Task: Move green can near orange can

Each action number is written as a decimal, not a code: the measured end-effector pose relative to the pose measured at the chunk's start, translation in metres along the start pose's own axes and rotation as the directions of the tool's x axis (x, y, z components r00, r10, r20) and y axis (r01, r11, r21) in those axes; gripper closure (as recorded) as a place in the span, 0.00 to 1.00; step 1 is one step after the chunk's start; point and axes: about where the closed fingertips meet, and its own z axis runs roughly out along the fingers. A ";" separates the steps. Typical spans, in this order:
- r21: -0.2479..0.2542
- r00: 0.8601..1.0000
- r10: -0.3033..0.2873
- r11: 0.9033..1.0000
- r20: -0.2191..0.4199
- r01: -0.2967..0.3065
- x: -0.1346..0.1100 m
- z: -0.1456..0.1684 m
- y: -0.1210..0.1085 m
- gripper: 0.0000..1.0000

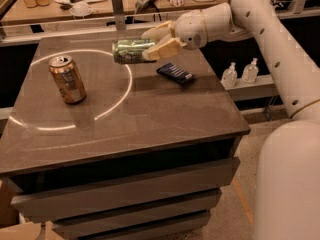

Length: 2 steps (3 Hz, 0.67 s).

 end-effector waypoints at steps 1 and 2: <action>-0.012 0.994 0.026 1.000 -0.106 -0.028 -0.001 0.013 0.020 1.00; -0.012 0.986 0.078 0.997 -0.147 -0.080 0.006 0.036 0.030 1.00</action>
Offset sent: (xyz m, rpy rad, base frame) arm -0.0376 0.0506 -0.0404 -0.1895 0.1340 -0.0750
